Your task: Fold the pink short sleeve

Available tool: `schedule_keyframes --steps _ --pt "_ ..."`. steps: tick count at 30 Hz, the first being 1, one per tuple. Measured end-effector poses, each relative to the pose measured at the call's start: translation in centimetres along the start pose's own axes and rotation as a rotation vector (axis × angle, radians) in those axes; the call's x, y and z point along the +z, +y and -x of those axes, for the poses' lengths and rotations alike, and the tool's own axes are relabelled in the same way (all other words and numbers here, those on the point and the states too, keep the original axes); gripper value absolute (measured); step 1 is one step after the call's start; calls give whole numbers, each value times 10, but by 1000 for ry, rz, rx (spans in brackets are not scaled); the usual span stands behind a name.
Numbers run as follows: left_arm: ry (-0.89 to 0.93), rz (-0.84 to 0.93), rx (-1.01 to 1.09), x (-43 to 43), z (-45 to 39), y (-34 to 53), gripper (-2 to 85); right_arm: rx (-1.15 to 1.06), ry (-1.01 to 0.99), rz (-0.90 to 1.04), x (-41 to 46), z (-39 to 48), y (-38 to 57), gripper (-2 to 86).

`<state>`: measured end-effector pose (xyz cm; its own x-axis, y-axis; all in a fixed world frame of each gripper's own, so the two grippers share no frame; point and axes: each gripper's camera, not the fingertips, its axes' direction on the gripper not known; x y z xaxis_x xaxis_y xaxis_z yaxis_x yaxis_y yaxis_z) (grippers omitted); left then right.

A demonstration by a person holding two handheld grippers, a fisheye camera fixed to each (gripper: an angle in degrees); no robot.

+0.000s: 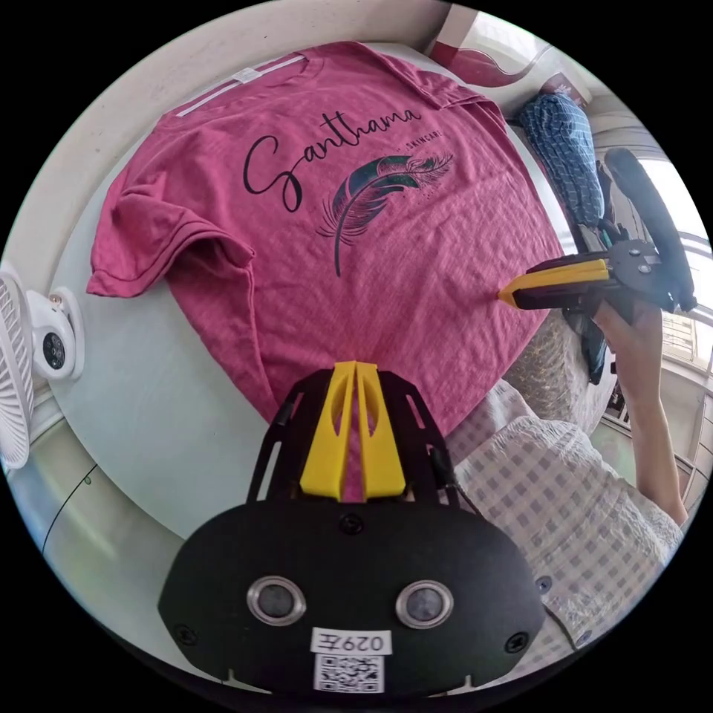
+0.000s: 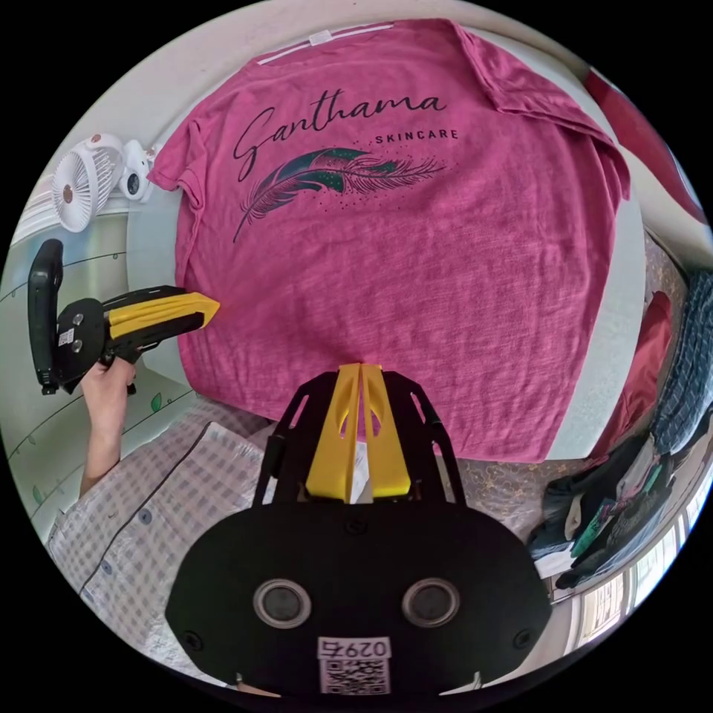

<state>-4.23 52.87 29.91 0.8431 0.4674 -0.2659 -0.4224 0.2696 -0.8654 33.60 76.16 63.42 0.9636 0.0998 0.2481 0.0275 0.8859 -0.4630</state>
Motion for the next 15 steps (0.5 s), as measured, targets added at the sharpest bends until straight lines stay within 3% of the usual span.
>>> schedule_keyframes --steps 15 --pt "45 13 8 2 3 -2 -10 9 -23 19 -4 37 -14 -5"
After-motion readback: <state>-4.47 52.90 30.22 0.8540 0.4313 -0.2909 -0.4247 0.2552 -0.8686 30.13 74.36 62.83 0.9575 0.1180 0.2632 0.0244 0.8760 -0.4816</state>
